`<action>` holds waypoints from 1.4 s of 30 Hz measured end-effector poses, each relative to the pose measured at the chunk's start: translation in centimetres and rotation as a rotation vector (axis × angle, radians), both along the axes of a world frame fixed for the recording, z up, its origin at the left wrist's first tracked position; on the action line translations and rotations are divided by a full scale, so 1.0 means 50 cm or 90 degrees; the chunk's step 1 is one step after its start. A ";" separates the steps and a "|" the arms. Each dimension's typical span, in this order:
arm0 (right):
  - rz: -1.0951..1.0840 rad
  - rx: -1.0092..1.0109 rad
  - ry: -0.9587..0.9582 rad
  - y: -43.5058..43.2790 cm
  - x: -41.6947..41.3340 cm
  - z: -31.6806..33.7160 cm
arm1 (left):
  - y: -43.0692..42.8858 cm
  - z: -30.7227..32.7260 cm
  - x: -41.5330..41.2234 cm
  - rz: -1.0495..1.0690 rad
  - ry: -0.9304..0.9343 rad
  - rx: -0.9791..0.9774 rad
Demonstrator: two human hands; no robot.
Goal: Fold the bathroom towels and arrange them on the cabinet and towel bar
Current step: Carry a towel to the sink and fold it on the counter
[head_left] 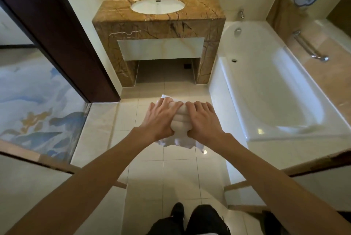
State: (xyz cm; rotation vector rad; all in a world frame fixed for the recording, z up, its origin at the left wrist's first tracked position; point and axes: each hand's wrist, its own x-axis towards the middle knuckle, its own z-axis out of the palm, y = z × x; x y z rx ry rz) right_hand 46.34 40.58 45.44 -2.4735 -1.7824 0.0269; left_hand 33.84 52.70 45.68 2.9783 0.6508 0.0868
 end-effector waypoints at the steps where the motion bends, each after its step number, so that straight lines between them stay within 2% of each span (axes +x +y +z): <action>1: -0.001 0.000 0.000 0.010 0.007 -0.001 | 0.012 -0.003 0.008 0.000 0.002 -0.002; 10: 0.028 -0.036 -0.008 0.131 0.089 -0.009 | 0.122 -0.032 0.087 0.046 -0.008 -0.064; 19: 0.030 0.001 0.030 0.273 0.228 -0.028 | 0.256 -0.030 0.218 0.069 -0.001 -0.074; 27: 0.061 0.013 0.031 0.384 0.324 -0.023 | 0.353 -0.014 0.303 0.103 0.004 -0.060; 35: 0.079 0.003 0.029 0.511 0.377 -0.021 | 0.469 0.011 0.348 0.095 0.038 -0.040; 42: 0.063 -0.017 0.009 0.643 0.446 -0.010 | 0.614 -0.005 0.423 0.072 0.023 -0.029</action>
